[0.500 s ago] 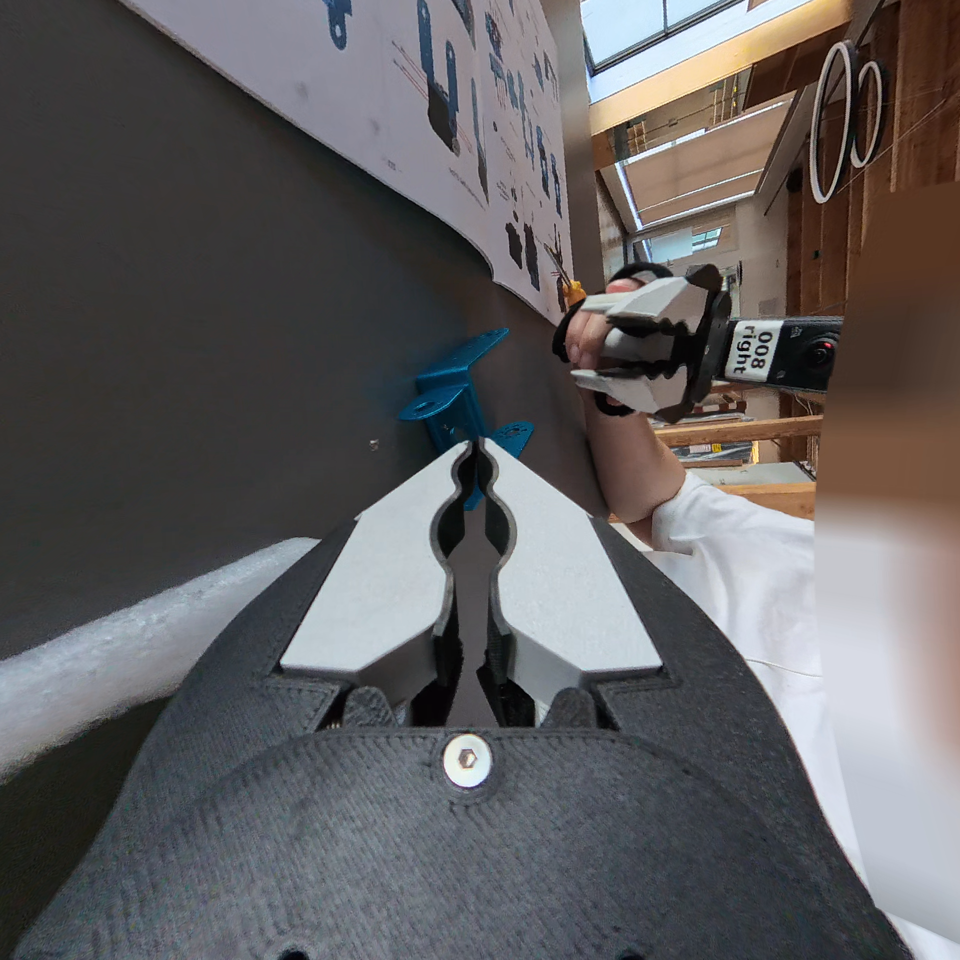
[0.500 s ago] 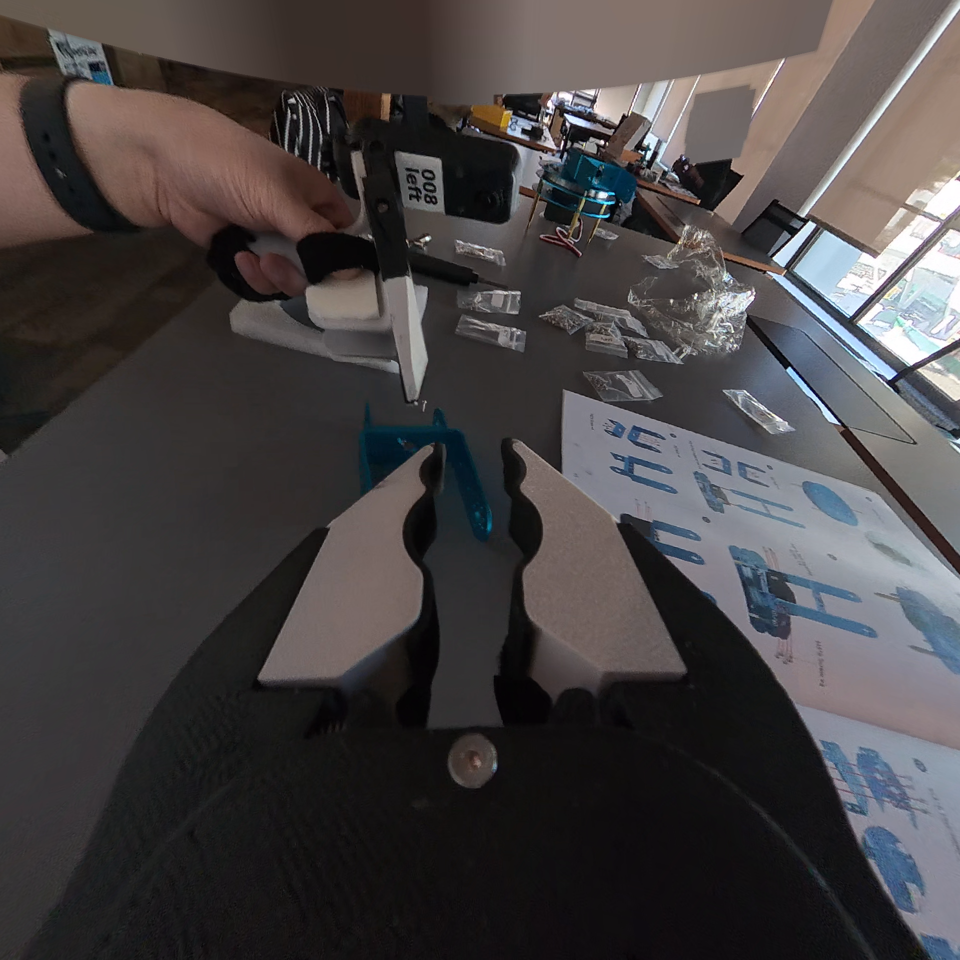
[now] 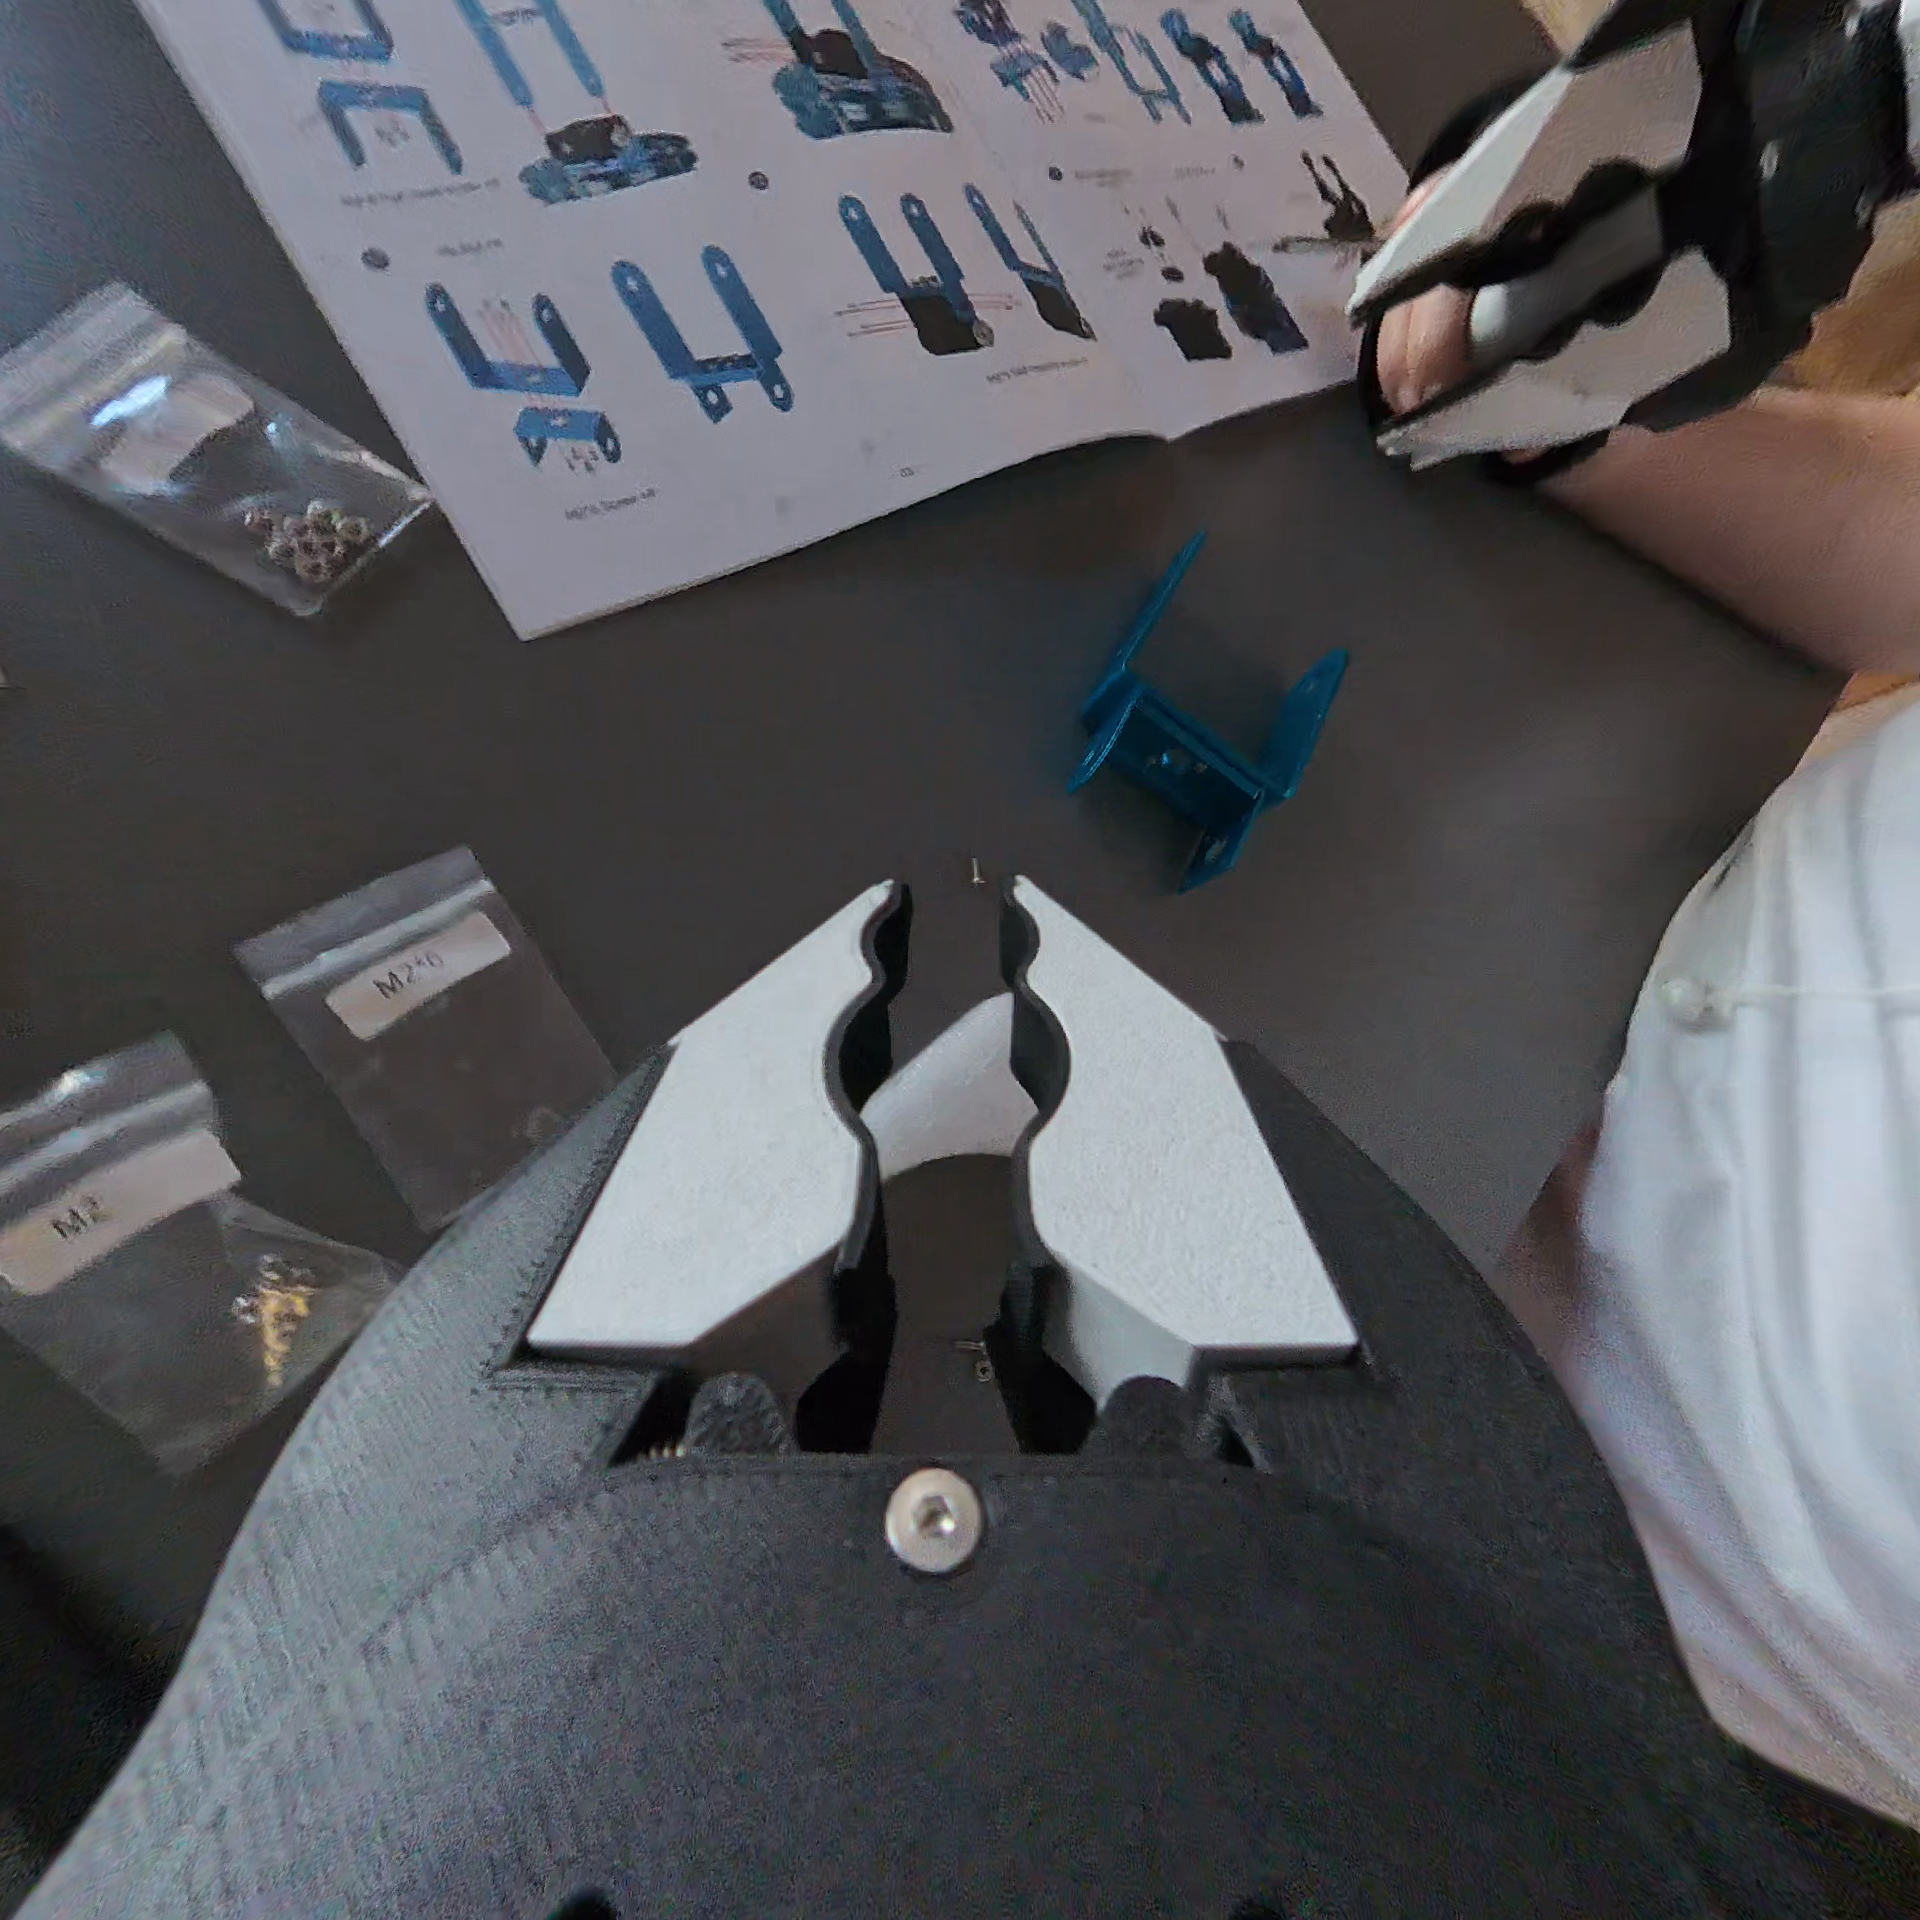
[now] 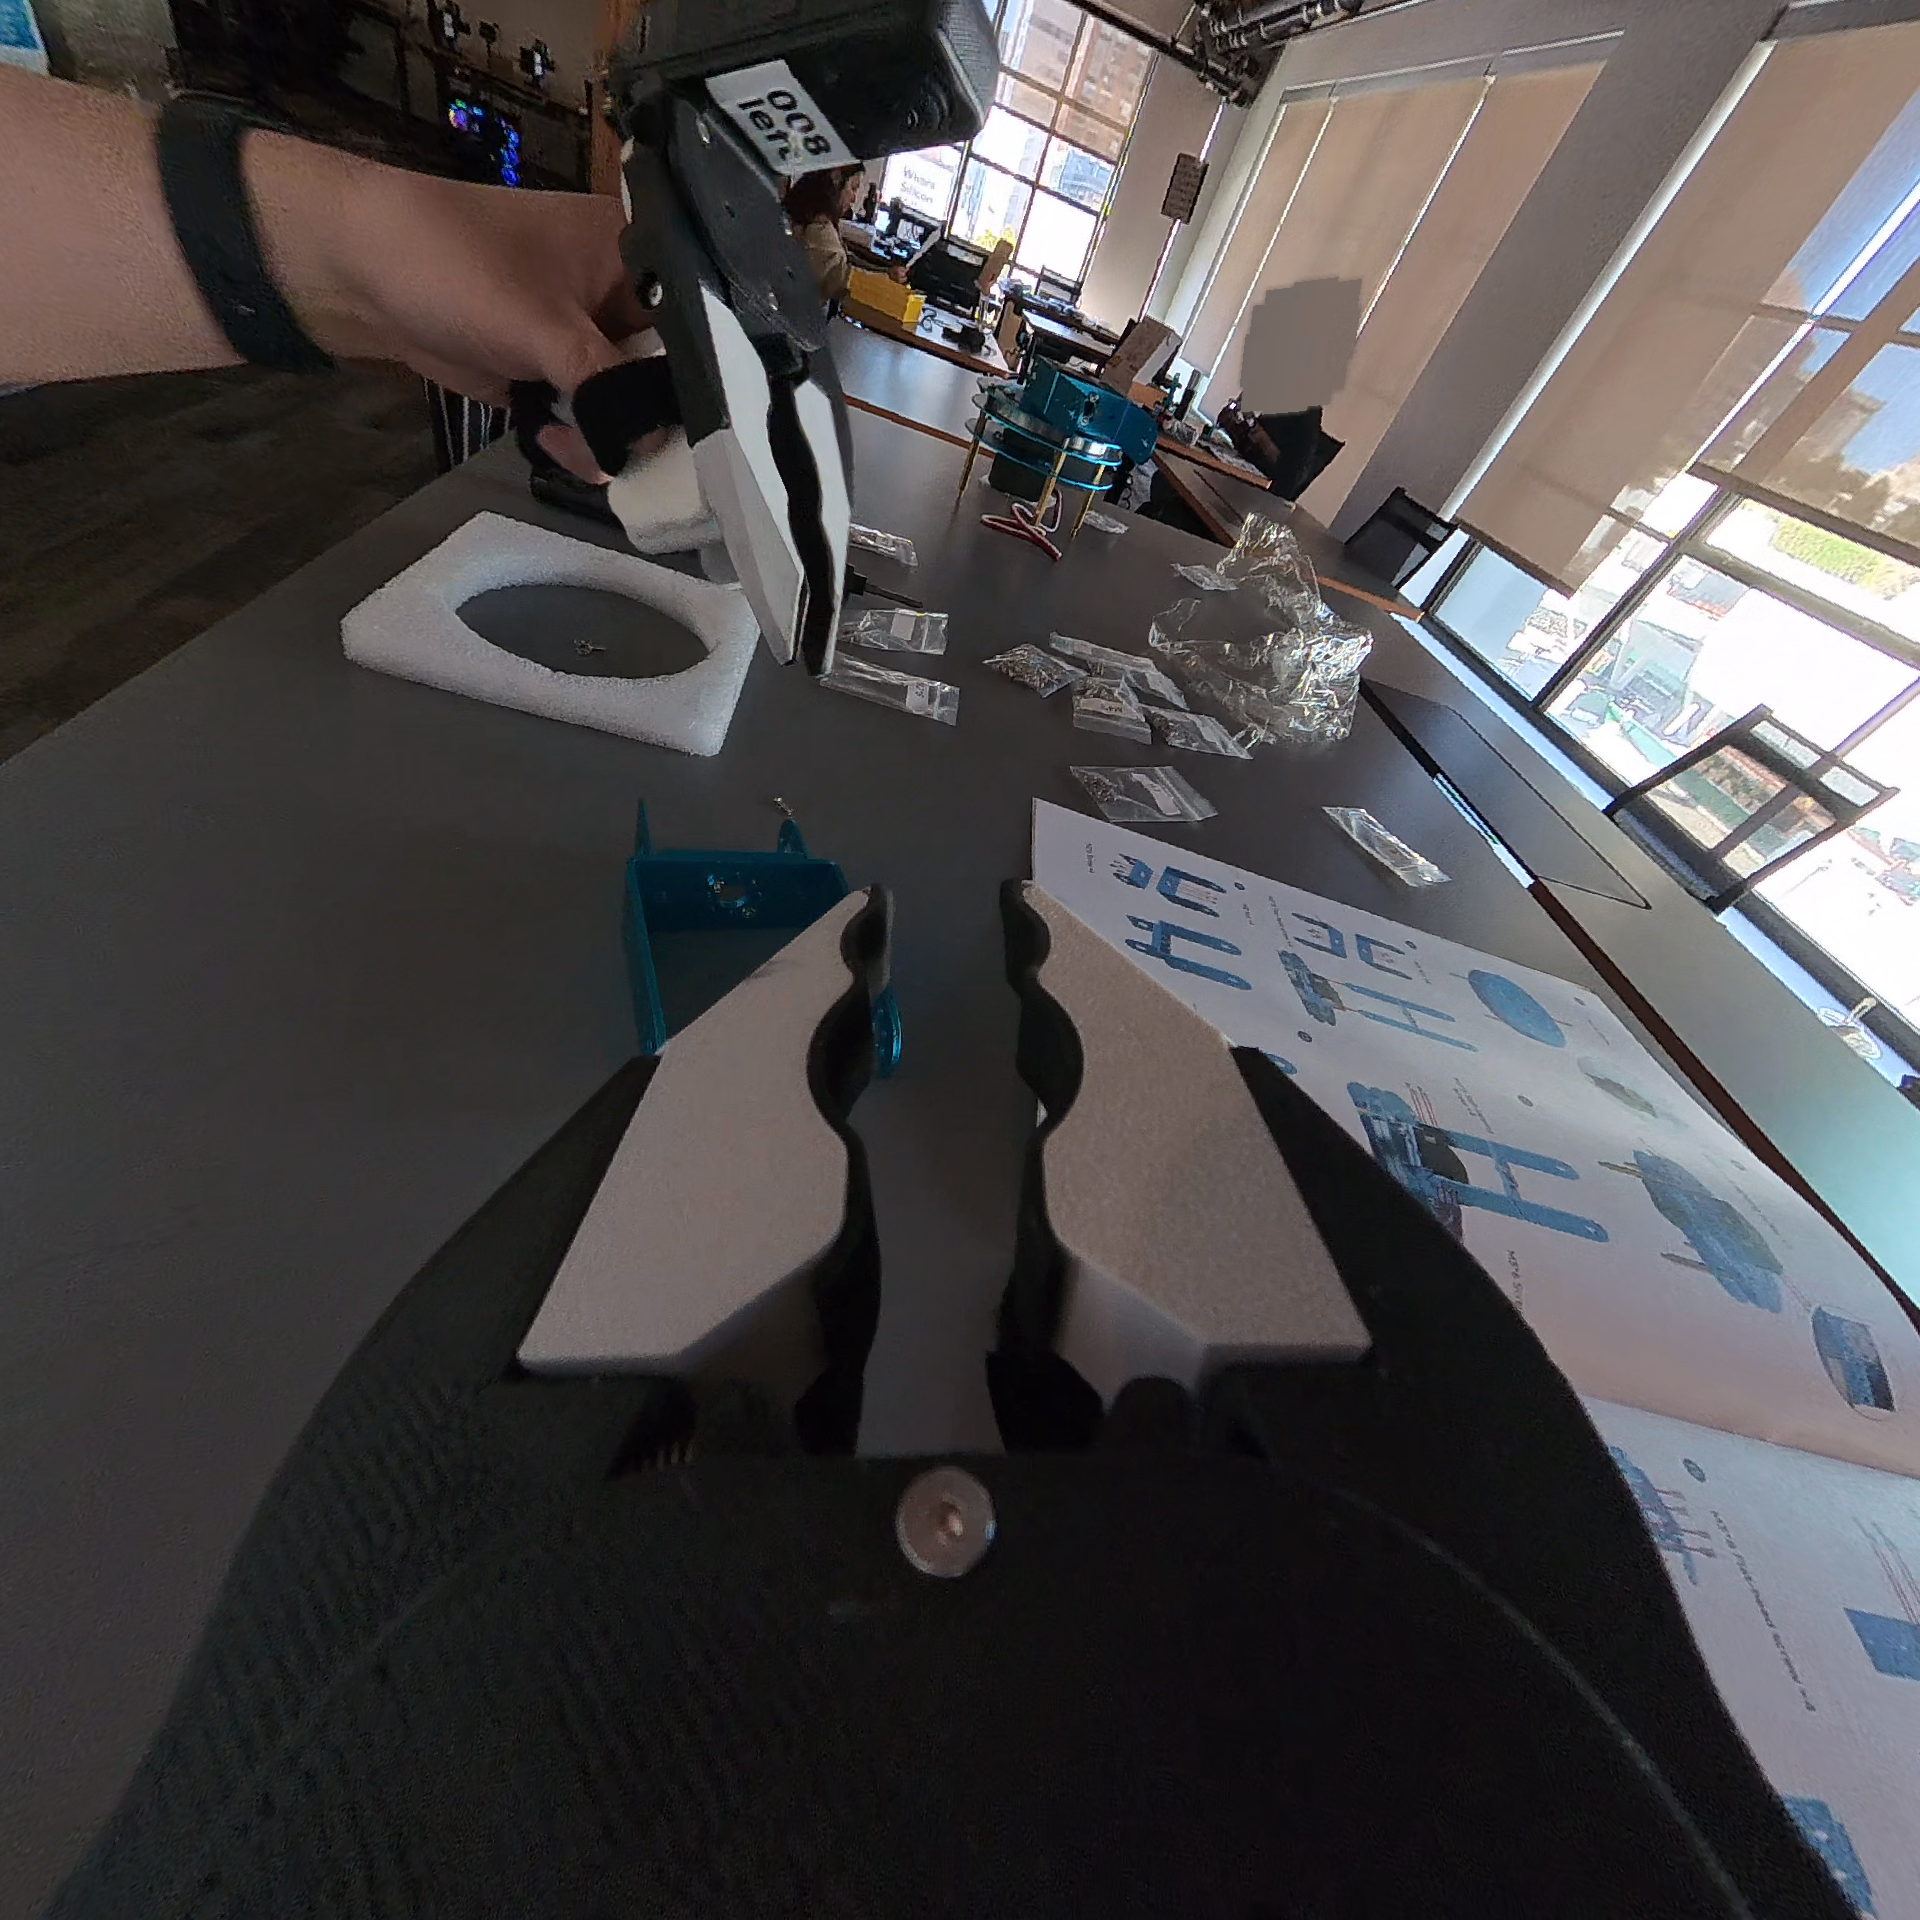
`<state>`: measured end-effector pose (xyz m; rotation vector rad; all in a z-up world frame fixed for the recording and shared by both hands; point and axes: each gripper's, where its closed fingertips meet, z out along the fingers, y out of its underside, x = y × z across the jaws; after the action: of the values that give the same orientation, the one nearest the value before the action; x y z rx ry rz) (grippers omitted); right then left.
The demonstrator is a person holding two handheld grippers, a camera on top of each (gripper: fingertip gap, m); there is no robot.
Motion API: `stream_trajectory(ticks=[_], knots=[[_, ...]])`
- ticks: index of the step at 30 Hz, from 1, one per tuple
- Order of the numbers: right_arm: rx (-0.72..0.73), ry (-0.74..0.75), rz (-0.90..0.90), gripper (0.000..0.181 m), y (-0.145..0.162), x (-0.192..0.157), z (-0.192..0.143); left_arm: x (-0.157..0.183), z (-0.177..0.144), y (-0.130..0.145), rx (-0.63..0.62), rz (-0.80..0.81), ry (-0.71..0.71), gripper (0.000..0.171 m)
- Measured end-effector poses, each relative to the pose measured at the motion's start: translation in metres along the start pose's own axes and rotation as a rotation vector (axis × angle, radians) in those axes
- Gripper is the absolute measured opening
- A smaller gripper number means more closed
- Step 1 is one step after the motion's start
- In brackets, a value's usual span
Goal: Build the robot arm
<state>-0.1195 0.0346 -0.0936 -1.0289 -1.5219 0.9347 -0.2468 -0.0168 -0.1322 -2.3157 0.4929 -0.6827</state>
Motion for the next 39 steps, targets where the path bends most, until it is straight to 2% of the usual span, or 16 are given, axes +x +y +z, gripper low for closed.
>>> stream_trajectory(ticks=[3, 6, 10, 13, 16, 20, 24, 27, 31, 34, 39], knots=[[-0.003, 0.007, -0.011, 0.020, 0.000, 0.000, 0.000, 0.017, 0.009, -0.005, -0.036, 0.073, 0.087, 0.018], [-0.012, 0.008, -0.031, 0.019, 0.001, -0.002, 0.001, 0.012, 0.022, 0.007, -0.133, 0.107, 0.001, 0.019], [-0.033, -0.009, -0.060, 0.020, 0.004, -0.007, 0.004, 0.007, 0.031, 0.013, -0.152, 0.052, -0.106, 0.017], [-0.079, -0.078, -0.052, 0.020, 0.009, -0.014, 0.010, 0.009, 0.032, 0.020, -0.167, 0.009, -0.130, 0.017], [-0.149, -0.205, 0.015, 0.020, 0.014, -0.025, 0.021, 0.016, 0.027, 0.018, -0.121, -0.018, -0.123, 0.015], [-0.348, -0.314, -0.034, 0.022, 0.030, -0.024, 0.038, 0.023, 0.015, 0.016, -0.052, -0.057, -0.118, 0.014], [-0.535, -0.415, -0.003, 0.021, 0.051, -0.024, 0.042, 0.022, 0.006, 0.015, 0.008, -0.068, -0.106, 0.014], [-0.563, -0.479, 0.020, 0.004, 0.055, -0.030, 0.040, 0.020, 0.005, 0.018, 0.013, -0.045, -0.080, 0.015], [-0.540, -0.471, 0.056, 0.001, 0.054, -0.030, 0.042, 0.014, 0.004, 0.020, -0.029, 0.052, -0.044, 0.016], [-0.469, -0.421, 0.087, 0.001, 0.048, -0.028, 0.042, 0.004, 0.004, 0.020, -0.088, 0.132, -0.024, 0.021], [-0.335, -0.310, 0.188, 0.001, 0.032, -0.021, 0.031, 0.008, 0.006, 0.000, -0.078, 0.276, 0.140, 0.022]])
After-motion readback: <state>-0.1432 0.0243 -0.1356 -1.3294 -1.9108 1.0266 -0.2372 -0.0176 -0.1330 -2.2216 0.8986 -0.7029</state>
